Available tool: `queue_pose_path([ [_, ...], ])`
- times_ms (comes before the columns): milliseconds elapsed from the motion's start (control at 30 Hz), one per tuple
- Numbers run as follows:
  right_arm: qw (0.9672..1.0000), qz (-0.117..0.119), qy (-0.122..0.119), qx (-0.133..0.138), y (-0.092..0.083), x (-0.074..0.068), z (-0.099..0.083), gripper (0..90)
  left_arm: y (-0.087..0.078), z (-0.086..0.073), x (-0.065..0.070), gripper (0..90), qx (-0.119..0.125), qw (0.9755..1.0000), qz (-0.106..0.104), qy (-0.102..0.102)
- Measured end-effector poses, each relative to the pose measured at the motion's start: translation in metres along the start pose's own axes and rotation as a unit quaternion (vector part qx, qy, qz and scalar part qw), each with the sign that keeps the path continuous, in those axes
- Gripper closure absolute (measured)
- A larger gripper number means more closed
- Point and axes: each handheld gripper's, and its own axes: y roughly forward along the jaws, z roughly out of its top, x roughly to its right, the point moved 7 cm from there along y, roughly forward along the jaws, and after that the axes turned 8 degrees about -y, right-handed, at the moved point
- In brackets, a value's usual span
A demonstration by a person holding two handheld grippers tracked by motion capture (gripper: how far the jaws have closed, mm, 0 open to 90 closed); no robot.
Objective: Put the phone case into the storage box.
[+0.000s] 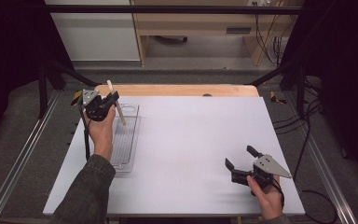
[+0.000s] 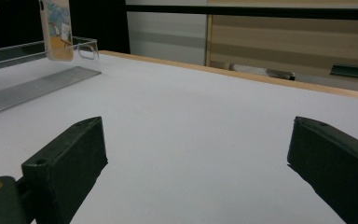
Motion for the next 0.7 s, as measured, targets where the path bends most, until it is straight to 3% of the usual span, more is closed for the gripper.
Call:
queue_pose_path([
  [100,1.0,-0.001,0.001,0.001,-0.0001,0.0003,0.0001,4.5,0.001,-0.0006,0.0004,80.5,0.0,1.0,0.0,0.0],
  [200,1.0,0.001,0.009,0.002,0.0004,-0.0001,-0.0002,4.5,0.0014,-0.0006,-0.0003,80.5,0.0,0.9999,0.0,-0.016],
  [333,1.0,0.001,0.007,0.0,0.0002,-0.0017,-0.0002,4.5,0.0023,-0.0028,0.0024,80.5,-0.008,1.0,0.002,0.006],
  [400,1.0,0.001,0.007,-0.001,0.0006,-0.0016,-0.0005,4.5,0.0035,-0.004,0.0029,80.5,-0.008,1.0,0.003,-0.002],
  [533,1.0,0.001,0.009,0.002,0.0005,-0.001,0.0,4.5,0.0054,-0.0035,0.005,80.5,-0.011,0.9999,0.003,0.0],
  [633,1.0,-0.002,0.004,-0.001,-0.0013,-0.0001,-0.0006,4.5,0.0062,-0.0059,0.0043,80.4,-0.021,0.9995,0.012,0.021],
  [700,1.0,-0.002,0.007,0.001,-0.0002,0.0019,-0.0009,4.5,0.0068,-0.005,0.0031,80.5,-0.015,0.9998,0.012,0.006],
])
